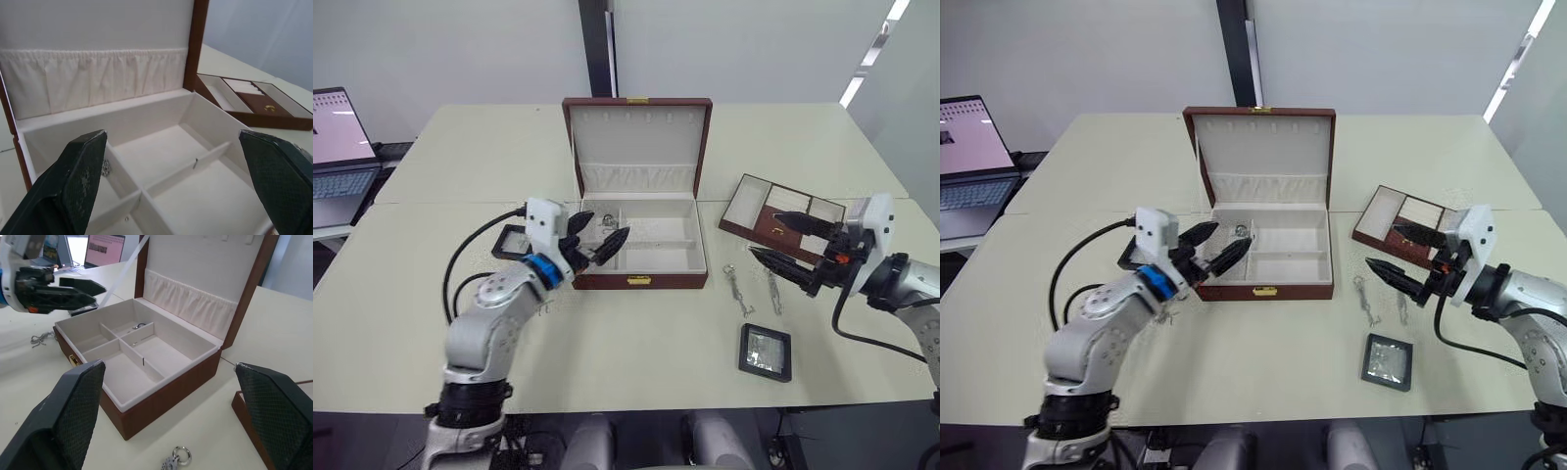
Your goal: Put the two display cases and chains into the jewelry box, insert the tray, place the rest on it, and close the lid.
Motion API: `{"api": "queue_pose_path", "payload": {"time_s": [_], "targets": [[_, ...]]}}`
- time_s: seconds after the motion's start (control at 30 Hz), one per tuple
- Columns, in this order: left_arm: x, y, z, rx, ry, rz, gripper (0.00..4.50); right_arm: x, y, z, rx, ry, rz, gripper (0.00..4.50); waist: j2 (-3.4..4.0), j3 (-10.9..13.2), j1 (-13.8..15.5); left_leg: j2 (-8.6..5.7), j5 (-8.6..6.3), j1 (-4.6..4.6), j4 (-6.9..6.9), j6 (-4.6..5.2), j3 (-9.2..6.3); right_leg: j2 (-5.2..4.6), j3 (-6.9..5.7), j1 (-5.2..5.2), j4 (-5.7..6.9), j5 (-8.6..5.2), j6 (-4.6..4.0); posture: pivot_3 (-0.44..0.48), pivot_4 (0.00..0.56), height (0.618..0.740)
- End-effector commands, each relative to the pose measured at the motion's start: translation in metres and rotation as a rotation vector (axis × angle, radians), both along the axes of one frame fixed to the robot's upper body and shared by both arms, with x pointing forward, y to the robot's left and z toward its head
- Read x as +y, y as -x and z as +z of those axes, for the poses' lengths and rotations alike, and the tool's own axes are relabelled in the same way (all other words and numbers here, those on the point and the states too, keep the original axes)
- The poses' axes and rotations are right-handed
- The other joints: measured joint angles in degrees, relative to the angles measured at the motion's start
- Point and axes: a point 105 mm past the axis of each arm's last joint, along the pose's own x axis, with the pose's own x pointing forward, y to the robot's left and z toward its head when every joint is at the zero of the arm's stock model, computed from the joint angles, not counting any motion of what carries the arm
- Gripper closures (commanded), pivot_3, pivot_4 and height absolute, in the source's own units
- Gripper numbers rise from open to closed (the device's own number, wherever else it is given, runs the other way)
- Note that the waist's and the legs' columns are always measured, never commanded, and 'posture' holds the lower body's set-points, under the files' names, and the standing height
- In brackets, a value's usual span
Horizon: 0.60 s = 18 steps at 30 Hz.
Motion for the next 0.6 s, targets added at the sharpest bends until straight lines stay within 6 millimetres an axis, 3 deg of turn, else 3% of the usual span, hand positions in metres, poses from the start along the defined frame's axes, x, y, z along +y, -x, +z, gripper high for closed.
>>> {"api": "queue_pose_path", "payload": {"time_s": [0.03,0.13,0.47,0.6], "targets": [[0.026,0.019,0.014,-0.004,-0.02,-0.06,0.04,-0.019,0.0,0.002,-0.012,0.009,-0.041,0.0,0.0,0.0,0.0,0.0,0.0,0.0,-0.01,0.0,0.0,0.01,0.0,0.0,0.0,0.0,-0.01,0.0,0.15,0.74],[0.058,0.029,0.008,0.051,-0.079,-0.023,0.04,-0.037,-0.004,-0.007,0.02,0.022,-0.083,0.0,0.02,0.0,0.0,0.01,-0.01,0.01,-0.01,0.01,0.01,0.01,0.02,0.0,-0.01,-0.01,-0.01,0.0,0.15,0.74],[0.181,0.062,-0.009,0.121,-0.194,0.375,0.04,-0.087,-0.002,-0.03,0.108,0.053,-0.185,0.0,0.05,0.0,0.0,0.15,-0.01,0.02,-0.05,0.02,0.04,0.0,0.04,-0.03,-0.02,-0.02,-0.04,0.0,0.15,0.74],[0.205,0.075,-0.015,0.147,-0.227,0.443,0.04,-0.099,0.0,-0.039,0.134,0.059,-0.217,0.0,0.05,0.0,0.0,0.16,-0.01,0.02,-0.04,0.02,0.04,-0.01,0.03,-0.03,-0.02,-0.03,-0.05,0.0,0.15,0.74]]}}
